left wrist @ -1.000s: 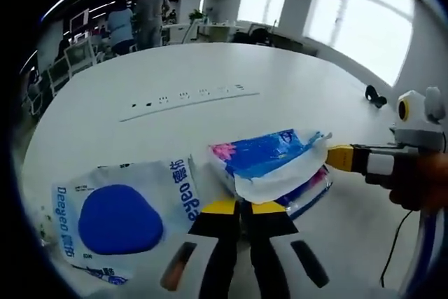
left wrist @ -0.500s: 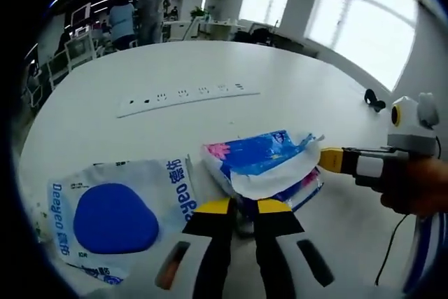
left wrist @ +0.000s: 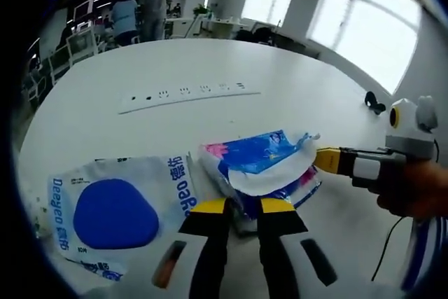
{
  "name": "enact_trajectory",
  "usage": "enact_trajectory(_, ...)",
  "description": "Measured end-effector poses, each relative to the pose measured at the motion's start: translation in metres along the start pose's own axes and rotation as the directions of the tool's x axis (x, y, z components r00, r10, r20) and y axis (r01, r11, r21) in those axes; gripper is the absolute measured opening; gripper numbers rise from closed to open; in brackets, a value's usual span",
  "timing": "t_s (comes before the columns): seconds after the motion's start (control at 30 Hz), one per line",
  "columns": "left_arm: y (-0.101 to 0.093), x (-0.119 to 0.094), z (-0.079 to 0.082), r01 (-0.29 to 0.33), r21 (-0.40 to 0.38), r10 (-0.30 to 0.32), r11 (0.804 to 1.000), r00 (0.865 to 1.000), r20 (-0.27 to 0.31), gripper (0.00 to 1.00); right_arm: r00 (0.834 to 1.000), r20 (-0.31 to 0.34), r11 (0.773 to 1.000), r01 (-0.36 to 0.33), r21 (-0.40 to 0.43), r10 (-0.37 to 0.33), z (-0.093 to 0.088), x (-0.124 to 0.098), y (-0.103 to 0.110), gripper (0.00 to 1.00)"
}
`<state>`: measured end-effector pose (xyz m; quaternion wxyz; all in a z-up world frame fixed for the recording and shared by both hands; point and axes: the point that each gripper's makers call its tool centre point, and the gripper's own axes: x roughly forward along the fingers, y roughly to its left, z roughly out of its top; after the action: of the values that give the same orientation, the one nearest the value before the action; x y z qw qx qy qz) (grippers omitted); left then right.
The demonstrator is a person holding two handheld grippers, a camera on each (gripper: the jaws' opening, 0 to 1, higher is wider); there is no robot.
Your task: Arrange the tabletop items into an orderly group along one side of the table until the central work area is clear of visible clutter.
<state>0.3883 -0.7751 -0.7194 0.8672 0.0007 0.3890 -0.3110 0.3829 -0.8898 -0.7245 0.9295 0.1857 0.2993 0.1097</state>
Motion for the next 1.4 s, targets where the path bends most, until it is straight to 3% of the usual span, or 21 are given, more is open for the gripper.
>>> enact_trajectory(0.23, 0.002, -0.002, 0.004, -0.011, -0.005, 0.011, 1.000, 1.000, 0.006, 0.23, 1.000, -0.004, 1.000, -0.007, -0.014, 0.007, 0.001, -0.001, 0.003, 0.05)
enact_trajectory(0.73, 0.003, -0.014, 0.007, -0.007, 0.015, 0.007, 1.000, 1.000, 0.013, 0.28, 1.000, -0.018, 0.998, -0.001, -0.058, 0.000, 0.003, -0.006, 0.010, 0.18)
enact_trajectory(1.1, 0.002, -0.028, 0.011, -0.009, 0.033, 0.008, 0.999, 0.999, 0.047, 0.31, 0.999, -0.043, 0.998, 0.018, -0.059, -0.020, -0.002, -0.020, 0.014, 0.44)
enact_trajectory(1.17, -0.003, -0.032, 0.020, 0.017, 0.019, -0.019, 1.000, 0.993, 0.116, 0.35, 0.999, -0.043, 0.998, 0.019, -0.061, -0.022, -0.004, -0.023, 0.015, 0.48)
enact_trajectory(1.3, -0.009, -0.041, 0.019, 0.024, 0.032, -0.029, 0.999, 0.990, 0.139, 0.36, 0.998, -0.066, 0.994, -0.006, -0.109, -0.001, -0.012, -0.027, 0.027, 0.62)
enact_trajectory(1.4, -0.013, -0.045, 0.016, 0.034, 0.042, -0.039, 0.999, 0.988, 0.147, 0.38, 0.998, -0.071, 0.991, -0.007, -0.132, -0.002, -0.014, -0.031, 0.033, 0.65)
